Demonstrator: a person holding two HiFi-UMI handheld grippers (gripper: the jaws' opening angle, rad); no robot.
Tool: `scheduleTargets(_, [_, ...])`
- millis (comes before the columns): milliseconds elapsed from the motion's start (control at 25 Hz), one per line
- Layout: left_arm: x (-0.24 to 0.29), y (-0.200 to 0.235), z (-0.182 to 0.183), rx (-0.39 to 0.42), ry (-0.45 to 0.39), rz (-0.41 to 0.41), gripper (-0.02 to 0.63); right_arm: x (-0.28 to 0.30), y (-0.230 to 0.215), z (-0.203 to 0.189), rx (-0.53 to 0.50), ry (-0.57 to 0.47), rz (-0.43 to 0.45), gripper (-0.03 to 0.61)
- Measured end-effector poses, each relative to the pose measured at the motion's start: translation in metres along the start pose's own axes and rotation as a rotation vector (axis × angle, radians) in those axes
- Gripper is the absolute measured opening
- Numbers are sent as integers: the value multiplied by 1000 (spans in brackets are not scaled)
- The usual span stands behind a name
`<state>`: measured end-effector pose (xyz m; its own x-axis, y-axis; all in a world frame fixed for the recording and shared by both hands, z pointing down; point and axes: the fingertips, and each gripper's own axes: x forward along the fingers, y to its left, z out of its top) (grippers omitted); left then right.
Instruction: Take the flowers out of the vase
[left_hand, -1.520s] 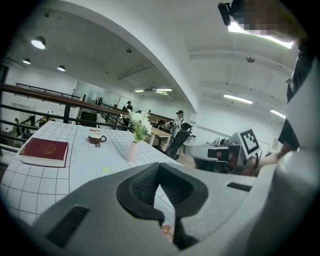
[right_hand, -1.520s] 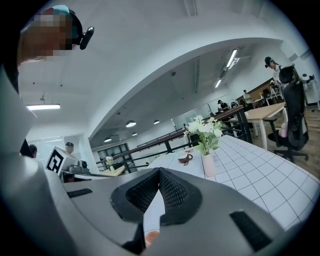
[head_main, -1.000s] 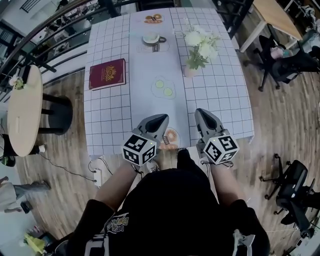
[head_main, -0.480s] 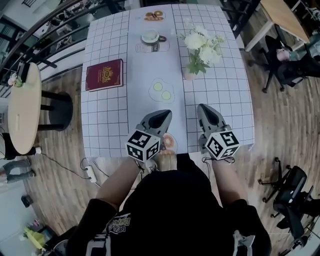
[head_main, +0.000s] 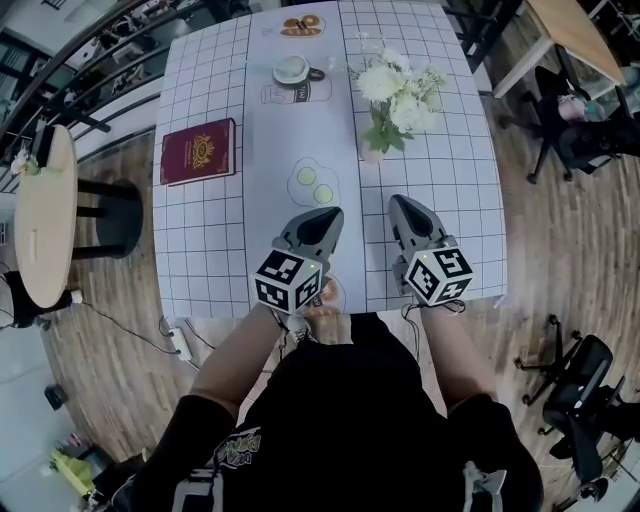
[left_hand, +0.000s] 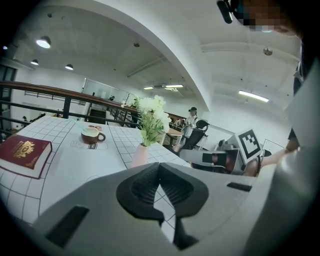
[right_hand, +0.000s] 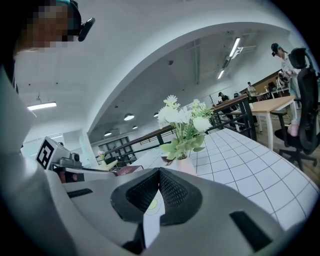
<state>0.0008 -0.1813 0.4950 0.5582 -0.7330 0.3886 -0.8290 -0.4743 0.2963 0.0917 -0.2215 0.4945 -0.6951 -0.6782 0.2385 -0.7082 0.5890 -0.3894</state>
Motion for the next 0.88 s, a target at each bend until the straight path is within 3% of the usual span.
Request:
scheduleTargets(480, [46,13,3,-14,-2,42,8,36,-45,-10,-6,47,15,21])
scheduleTargets(680, [61,22,7,-17,-14,72,8,53,-59,-12,-57,45,10,30])
scheduleTargets(800, [68,28,8,-14,-17,94,9,66,-65,-16,-73,64,31,178])
scheduleTargets(880, [73,31,8,-14,-17,105,9,74,-71,-20,-86,84,41,191])
